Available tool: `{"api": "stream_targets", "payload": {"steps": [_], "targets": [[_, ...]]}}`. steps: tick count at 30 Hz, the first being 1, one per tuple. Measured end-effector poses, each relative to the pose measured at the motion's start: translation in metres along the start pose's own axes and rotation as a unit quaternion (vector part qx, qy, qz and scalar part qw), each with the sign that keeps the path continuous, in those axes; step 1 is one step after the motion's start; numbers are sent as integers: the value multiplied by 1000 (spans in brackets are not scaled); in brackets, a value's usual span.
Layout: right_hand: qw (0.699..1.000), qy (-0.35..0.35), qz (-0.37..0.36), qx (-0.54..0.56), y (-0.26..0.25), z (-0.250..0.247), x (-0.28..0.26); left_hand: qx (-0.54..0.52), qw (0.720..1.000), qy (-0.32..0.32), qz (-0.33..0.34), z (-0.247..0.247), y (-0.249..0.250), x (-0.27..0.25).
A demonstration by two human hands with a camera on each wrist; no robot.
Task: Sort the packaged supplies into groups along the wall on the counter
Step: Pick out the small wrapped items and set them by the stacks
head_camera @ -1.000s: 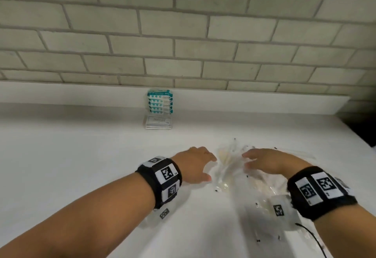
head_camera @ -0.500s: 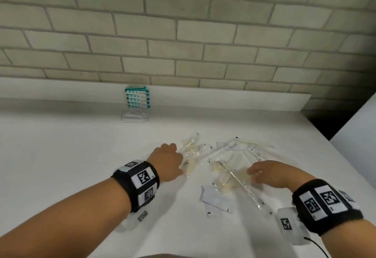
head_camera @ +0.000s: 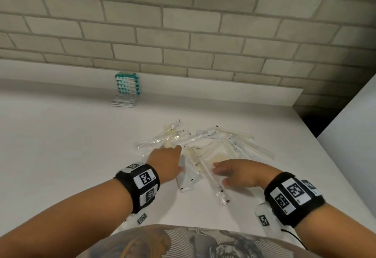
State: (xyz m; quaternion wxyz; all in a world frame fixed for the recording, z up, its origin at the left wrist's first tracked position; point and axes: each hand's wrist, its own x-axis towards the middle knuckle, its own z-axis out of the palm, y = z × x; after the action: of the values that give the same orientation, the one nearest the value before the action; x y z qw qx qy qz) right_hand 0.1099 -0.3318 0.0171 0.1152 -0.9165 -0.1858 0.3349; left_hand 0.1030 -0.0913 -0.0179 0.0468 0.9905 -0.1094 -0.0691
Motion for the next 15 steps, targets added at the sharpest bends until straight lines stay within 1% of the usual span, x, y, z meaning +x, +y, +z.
{"api": "stream_targets", "payload": {"steps": [1,2,4,5,6,7,9,10,12,15], "targets": [[1000,28,5,4,8,-2,1,5,1000,8,-14,-1,0,-1],[997,74,21,9,17,-6,4,10,1000,7,-17,-2,-1,-1],[983,170,74,9,35,-17,11,-1,1000,-28,4,0,-1,-2],[975,195,107,-7,45,-23,14,-17,998,-54,18,2,0,-3],[971,193,134,-31,54,-28,17,-33,996,-76,26,4,2,-4],[972,174,151,-53,60,-34,19,-48,995,-85,29,6,5,-5],[975,135,156,-81,70,-38,24,-74,993,-86,19,7,9,-3],[978,128,148,-72,75,-40,27,-81,993,-87,11,7,10,-1],[981,135,131,-43,83,-42,32,-81,992,-92,-7,6,10,3],[976,161,143,-18,96,-43,35,-78,991,-99,-33,7,7,7]]}}
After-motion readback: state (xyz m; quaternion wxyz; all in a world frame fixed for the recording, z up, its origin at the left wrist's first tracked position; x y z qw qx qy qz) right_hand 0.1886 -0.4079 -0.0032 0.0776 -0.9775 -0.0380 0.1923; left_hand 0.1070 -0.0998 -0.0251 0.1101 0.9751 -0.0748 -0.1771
